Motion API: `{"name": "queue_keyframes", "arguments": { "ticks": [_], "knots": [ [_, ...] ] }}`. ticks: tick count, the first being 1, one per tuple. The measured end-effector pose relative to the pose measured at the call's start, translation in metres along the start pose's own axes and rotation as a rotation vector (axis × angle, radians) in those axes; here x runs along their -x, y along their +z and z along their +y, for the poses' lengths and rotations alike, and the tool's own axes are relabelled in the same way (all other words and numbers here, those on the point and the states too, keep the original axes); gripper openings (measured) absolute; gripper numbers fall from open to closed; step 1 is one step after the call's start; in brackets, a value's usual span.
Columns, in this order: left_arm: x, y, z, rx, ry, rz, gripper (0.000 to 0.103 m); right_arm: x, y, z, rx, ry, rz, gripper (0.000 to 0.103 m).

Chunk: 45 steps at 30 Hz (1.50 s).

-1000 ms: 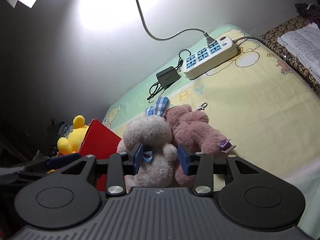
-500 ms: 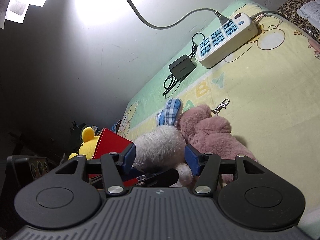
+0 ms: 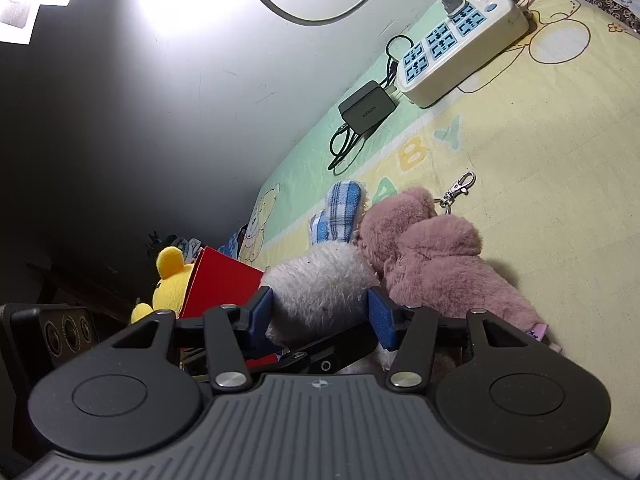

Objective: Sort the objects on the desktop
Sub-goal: 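Close the right gripper on the white bunny plush with plaid ears, then lift the white bunny with the right gripper and carry it over the box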

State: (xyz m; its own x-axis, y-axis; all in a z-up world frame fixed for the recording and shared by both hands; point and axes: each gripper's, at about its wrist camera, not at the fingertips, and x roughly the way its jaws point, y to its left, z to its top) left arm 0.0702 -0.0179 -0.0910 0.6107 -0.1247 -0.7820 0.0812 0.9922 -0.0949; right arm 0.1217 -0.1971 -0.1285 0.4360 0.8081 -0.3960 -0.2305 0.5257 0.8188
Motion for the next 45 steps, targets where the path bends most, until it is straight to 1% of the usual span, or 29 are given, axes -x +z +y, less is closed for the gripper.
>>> {"name": "queue_keyframes", "arguments": {
  "ticks": [7,13,19,23,25,27,30,33,36,45],
  "knots": [
    [0.02,-0.007,-0.014,-0.025,-0.03,0.0,0.071,0.025,-0.011,0.006,-0.003,0.002,-0.002,0.054],
    [0.045,-0.017,-0.03,-0.06,-0.034,-0.024,0.071,0.048,-0.026,0.018,0.01,0.0,-0.032,0.054],
    [0.076,-0.021,-0.035,-0.075,-0.045,-0.079,0.071,0.07,-0.037,0.039,0.062,0.014,-0.088,0.054],
    [0.1,-0.021,-0.032,-0.06,-0.062,-0.139,0.071,0.079,-0.04,0.054,0.088,0.038,-0.114,0.054],
    [0.111,-0.023,-0.031,-0.073,-0.05,-0.167,0.071,0.081,-0.043,0.06,0.077,0.062,-0.117,0.054],
    [0.118,-0.025,-0.028,-0.084,-0.05,-0.18,0.071,0.083,-0.048,0.07,0.094,0.057,-0.142,0.054],
    [0.133,-0.03,-0.016,-0.074,-0.047,-0.22,0.071,0.082,-0.053,0.089,0.153,0.062,-0.15,0.054],
    [0.149,-0.029,0.004,-0.063,-0.057,-0.246,0.071,0.075,-0.059,0.108,0.177,0.082,-0.149,0.054],
    [0.167,-0.032,0.026,-0.074,-0.047,-0.278,0.071,0.064,-0.068,0.127,0.184,0.105,-0.163,0.054],
    [0.21,-0.044,0.113,-0.072,-0.033,-0.332,0.071,0.013,-0.103,0.193,0.227,0.133,-0.18,0.054]
  ]
}}
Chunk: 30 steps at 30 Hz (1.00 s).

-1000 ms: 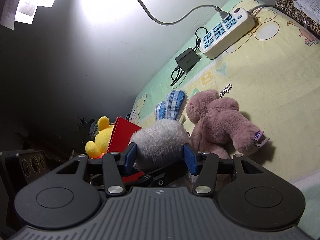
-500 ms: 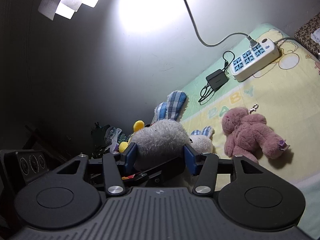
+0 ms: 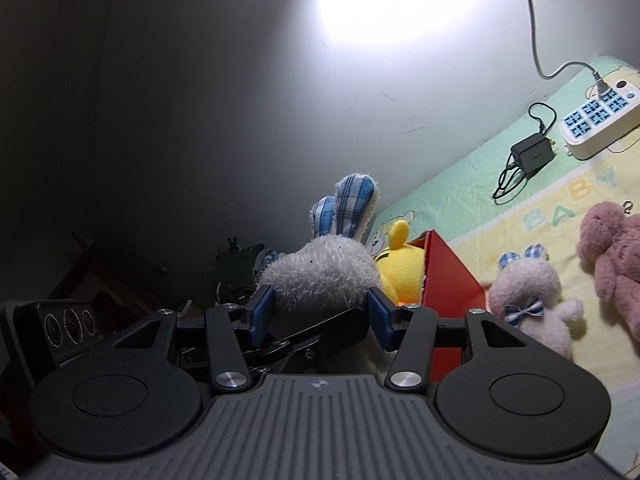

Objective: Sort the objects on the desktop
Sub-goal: 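Lift the white bunny with the right gripper and carry it over the box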

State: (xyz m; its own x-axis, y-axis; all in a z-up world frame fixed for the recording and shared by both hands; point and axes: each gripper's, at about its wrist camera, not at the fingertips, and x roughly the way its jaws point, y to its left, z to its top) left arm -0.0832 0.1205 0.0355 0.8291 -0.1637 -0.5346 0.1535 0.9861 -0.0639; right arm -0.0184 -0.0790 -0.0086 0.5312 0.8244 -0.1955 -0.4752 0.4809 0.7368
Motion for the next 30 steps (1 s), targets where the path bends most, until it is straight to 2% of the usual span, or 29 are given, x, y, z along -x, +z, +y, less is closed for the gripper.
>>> {"name": "queue_keyframes", "arguments": {
  "ticks": [8,14,20,24,30],
  "knots": [
    [0.017,-0.007,0.072,-0.006,0.003,-0.018,0.072,-0.054,-0.023,0.04,0.024,-0.005,0.004,0.054],
    [0.005,-0.017,0.107,-0.017,-0.002,0.022,0.074,-0.093,-0.034,0.05,0.011,-0.059,0.024,0.054],
    [-0.025,-0.024,0.128,0.015,-0.026,0.093,0.074,-0.119,-0.038,0.05,0.058,-0.161,0.063,0.052],
    [-0.042,-0.025,0.133,0.008,-0.052,0.13,0.074,-0.131,-0.039,0.051,0.11,-0.23,0.071,0.05],
    [-0.071,-0.025,0.133,-0.024,-0.079,0.208,0.074,-0.144,-0.036,0.04,0.117,-0.333,0.091,0.048]
  ]
}}
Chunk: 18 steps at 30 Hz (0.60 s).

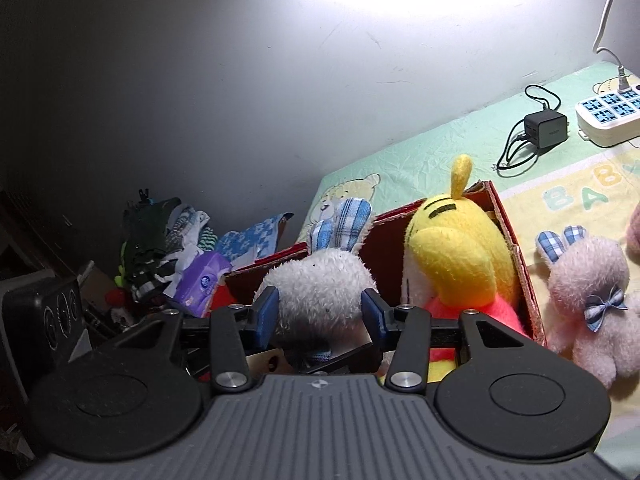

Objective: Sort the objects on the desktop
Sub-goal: 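Lift the white bunny with the right gripper and carry it over the box, then lower the white bunny into the box beside the tiger plush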

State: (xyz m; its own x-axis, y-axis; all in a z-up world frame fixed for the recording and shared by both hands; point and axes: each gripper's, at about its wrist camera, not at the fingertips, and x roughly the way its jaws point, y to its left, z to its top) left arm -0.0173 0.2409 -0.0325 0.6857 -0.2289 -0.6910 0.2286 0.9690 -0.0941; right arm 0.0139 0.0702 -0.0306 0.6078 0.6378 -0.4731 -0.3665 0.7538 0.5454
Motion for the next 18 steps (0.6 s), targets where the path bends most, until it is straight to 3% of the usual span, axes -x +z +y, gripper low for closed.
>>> {"name": "queue_keyframes", "arguments": {
  "ticks": [6,15,18],
  "knots": [
    [-0.021,0.0,-0.006,-0.05,-0.01,0.079,0.081,-0.013,0.001,0.002,0.068,-0.103,0.015,0.043],
    [-0.027,0.002,-0.007,-0.095,-0.036,0.136,0.086,-0.016,0.003,-0.011,0.019,-0.1,0.02,0.037],
    [-0.026,0.0,-0.005,-0.094,-0.047,0.149,0.094,-0.017,0.003,-0.013,0.02,-0.108,0.023,0.033]
  ]
}}
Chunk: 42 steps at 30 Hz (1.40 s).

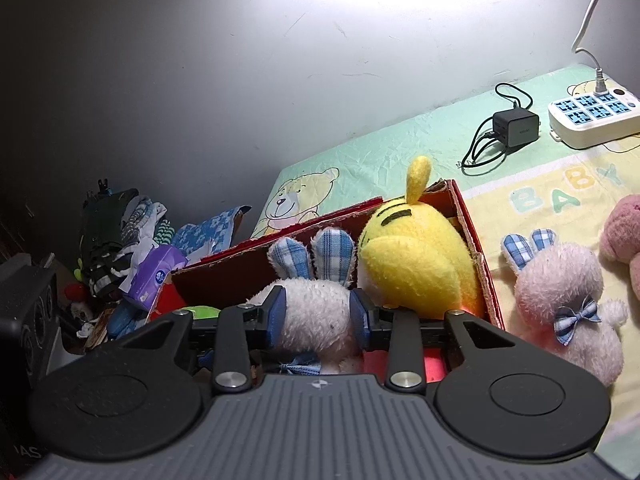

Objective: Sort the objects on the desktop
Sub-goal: 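Lower the white bunny into the box beside the tiger plush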

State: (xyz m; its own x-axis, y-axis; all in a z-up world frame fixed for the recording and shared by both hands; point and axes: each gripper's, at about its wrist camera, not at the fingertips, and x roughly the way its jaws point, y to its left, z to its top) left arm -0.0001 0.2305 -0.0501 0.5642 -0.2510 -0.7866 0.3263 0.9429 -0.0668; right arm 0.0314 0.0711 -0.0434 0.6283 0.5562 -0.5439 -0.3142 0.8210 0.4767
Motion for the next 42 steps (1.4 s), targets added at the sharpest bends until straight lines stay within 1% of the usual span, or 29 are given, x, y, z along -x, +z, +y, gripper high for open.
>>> {"name": "queue_keyframes", "arguments": {
  "ticks": [1,3,6,10,14,16,18,20,22,24,26,34,38,42],
  "knots": [
    [0.001,-0.001,0.001,0.004,0.001,-0.002,0.095,-0.001,0.0,0.001,0.011,-0.01,0.001,0.03],
    [0.006,-0.003,0.004,0.016,-0.003,-0.011,0.095,-0.002,0.0,0.001,0.031,-0.024,0.004,0.028],
    [0.013,-0.005,0.01,0.044,-0.02,-0.032,0.094,-0.001,0.001,-0.002,0.015,-0.008,0.002,0.028],
    [0.022,-0.01,0.017,0.072,-0.018,-0.052,0.094,-0.002,0.001,-0.004,0.009,0.002,0.002,0.027],
    [0.028,-0.009,0.022,0.107,-0.036,-0.084,0.094,-0.001,0.002,-0.009,-0.018,0.03,-0.002,0.027],
    [0.021,-0.005,0.021,0.103,-0.043,-0.066,0.094,0.0,0.002,-0.013,-0.043,0.057,-0.009,0.027],
    [0.009,-0.004,0.017,0.093,-0.015,-0.024,0.094,0.002,0.003,-0.018,-0.076,0.084,-0.013,0.027],
    [0.004,-0.003,0.011,0.07,0.021,-0.018,0.094,0.002,0.003,-0.023,-0.107,0.099,-0.014,0.024],
    [0.002,-0.001,0.008,0.068,0.011,-0.009,0.094,0.002,0.002,-0.025,-0.113,0.09,-0.013,0.018],
    [0.0,0.001,0.005,0.065,0.006,-0.005,0.095,0.001,0.002,-0.026,-0.12,0.089,-0.016,0.016],
    [-0.003,0.002,0.0,0.048,0.018,-0.002,0.095,0.002,0.001,-0.027,-0.132,0.097,-0.02,0.016],
    [-0.008,0.004,-0.007,0.035,0.03,0.0,0.095,0.002,-0.001,-0.029,-0.12,0.097,-0.022,0.016],
    [-0.008,0.004,-0.006,0.043,0.033,0.008,0.096,0.0,-0.002,-0.025,-0.087,0.081,-0.021,0.016],
    [-0.008,0.004,-0.004,0.047,0.037,0.011,0.097,0.0,-0.003,-0.026,-0.087,0.081,-0.025,0.016]
  ]
}}
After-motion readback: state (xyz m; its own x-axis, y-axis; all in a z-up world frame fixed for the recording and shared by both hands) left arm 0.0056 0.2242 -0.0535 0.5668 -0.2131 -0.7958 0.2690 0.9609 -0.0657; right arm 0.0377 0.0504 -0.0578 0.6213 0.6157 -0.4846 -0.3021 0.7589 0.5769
